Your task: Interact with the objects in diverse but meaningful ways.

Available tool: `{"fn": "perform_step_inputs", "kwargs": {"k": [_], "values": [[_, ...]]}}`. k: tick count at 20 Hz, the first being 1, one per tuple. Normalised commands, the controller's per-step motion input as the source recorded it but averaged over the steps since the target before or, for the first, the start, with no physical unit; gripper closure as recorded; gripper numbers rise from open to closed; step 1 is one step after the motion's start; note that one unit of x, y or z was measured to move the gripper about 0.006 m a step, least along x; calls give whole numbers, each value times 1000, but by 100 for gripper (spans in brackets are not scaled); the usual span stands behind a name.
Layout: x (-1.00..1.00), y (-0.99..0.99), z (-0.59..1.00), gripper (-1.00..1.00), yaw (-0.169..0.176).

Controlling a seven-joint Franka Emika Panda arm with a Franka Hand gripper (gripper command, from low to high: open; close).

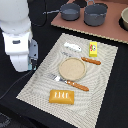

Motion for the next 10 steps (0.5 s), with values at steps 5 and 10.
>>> {"fn": "perform_step_inputs", "kwargs": {"k": [5, 10], "values": [[294, -8, 961, 100, 0], [555, -141, 779, 100, 0]]}}
